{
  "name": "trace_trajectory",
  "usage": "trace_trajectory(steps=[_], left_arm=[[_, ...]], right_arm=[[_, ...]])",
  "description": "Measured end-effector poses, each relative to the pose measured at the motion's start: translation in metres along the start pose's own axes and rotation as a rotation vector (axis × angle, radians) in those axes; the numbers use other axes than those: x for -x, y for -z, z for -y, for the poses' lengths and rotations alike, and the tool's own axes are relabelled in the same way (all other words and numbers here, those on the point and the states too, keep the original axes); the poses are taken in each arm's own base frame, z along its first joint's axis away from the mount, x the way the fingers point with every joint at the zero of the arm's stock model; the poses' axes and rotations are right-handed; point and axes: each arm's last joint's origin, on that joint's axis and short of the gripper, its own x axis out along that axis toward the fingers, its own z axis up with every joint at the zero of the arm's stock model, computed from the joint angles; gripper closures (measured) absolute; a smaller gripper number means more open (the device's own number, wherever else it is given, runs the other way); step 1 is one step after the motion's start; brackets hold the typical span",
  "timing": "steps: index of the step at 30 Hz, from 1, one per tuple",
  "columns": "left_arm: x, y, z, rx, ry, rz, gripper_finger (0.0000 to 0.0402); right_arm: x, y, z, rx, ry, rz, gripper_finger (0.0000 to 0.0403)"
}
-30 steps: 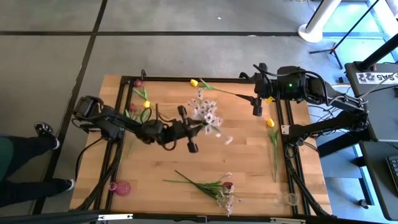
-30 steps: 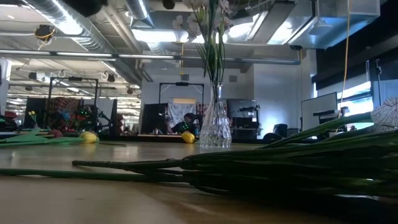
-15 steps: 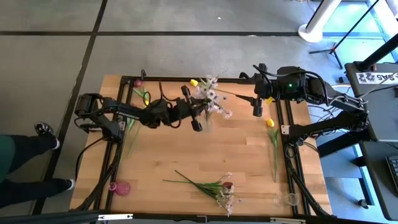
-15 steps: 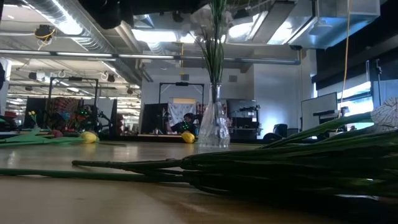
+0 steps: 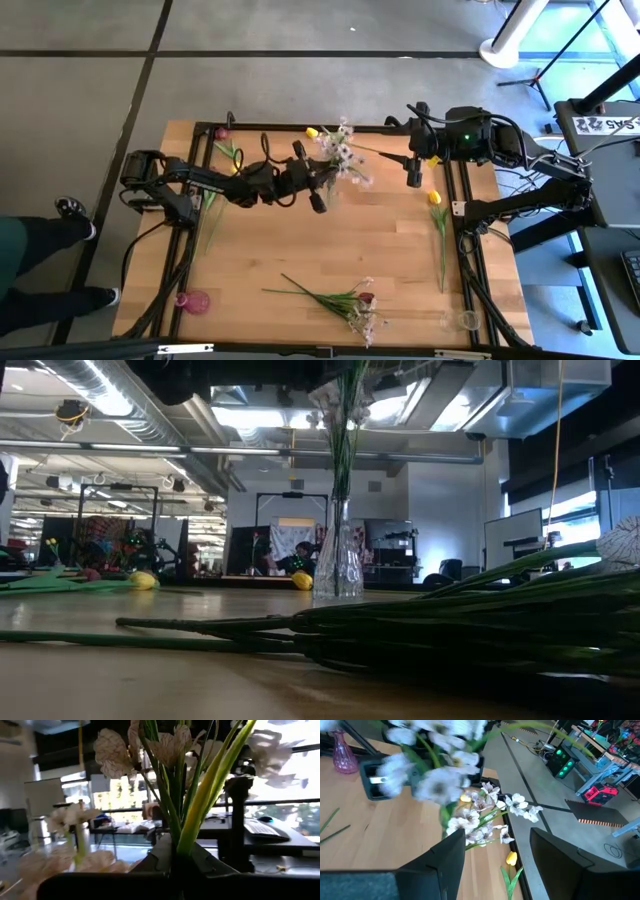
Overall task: Sort flowers into vase by color
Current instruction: Put the top white flowers into the top transparent vase
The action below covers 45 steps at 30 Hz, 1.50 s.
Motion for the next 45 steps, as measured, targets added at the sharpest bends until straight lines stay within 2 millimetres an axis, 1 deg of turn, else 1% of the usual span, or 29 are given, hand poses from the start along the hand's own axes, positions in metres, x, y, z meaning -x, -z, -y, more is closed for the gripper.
trace_trajectory(steps=[3,6,8,10,12,15,18,22,24,28,32,34,37,42,45], left_arm=[[-0.001,-0.002,-0.003,0.010,-0.026,0.021,0.0392],[0.000,-0.012,-0.005,0.051,-0.032,0.124,0.0392],[0.001,-0.016,-0.005,0.065,-0.035,0.161,0.0392],[0.001,-0.015,-0.005,0.090,-0.035,0.149,0.0392],[0.001,-0.013,-0.004,0.160,-0.026,0.135,0.0392],[0.004,-0.014,0.005,0.196,0.003,0.129,0.0392],[0.005,-0.009,0.014,0.139,0.027,0.119,0.0392],[-0.002,0.015,0.015,0.069,-0.008,0.060,0.0392],[-0.003,0.020,0.016,0.020,-0.017,0.068,0.0392],[-0.006,0.007,0.017,-0.039,-0.044,0.141,0.0392],[-0.017,-0.007,0.018,-0.104,-0.070,0.151,0.0392],[-0.022,-0.006,0.018,-0.154,-0.082,0.093,0.0392],[-0.025,0.001,0.018,-0.200,-0.101,0.004,0.0392],[-0.024,0.001,0.021,-0.204,-0.102,-0.016,0.0392],[-0.024,0.002,0.020,-0.168,-0.131,-0.022,0.0392]], right_arm=[[0.000,0.000,0.000,0.000,0.000,0.000,0.0182],[0.000,0.000,0.000,0.000,0.000,-0.001,0.0182],[0.000,0.000,0.000,0.000,-0.001,-0.002,0.0182],[0.000,0.001,0.000,-0.003,-0.003,-0.006,0.0182],[0.000,0.001,0.000,-0.011,-0.003,-0.007,0.0182],[0.000,0.001,0.000,-0.024,-0.003,-0.008,0.0182],[0.000,0.001,0.000,-0.024,-0.004,-0.009,0.0182],[0.000,0.000,0.000,-0.022,-0.001,0.000,0.0182],[0.000,0.000,0.000,-0.021,-0.001,0.000,0.0182],[0.000,0.000,0.000,-0.020,0.000,0.000,0.0182],[0.000,0.000,0.000,-0.020,-0.001,-0.001,0.0182],[0.000,0.000,0.000,-0.022,-0.001,-0.001,0.0182],[0.000,0.000,0.000,-0.023,-0.001,-0.002,0.0182],[0.000,0.000,0.000,-0.024,-0.001,-0.003,0.0182],[0.000,0.001,0.000,-0.024,-0.002,-0.006,0.0182]])
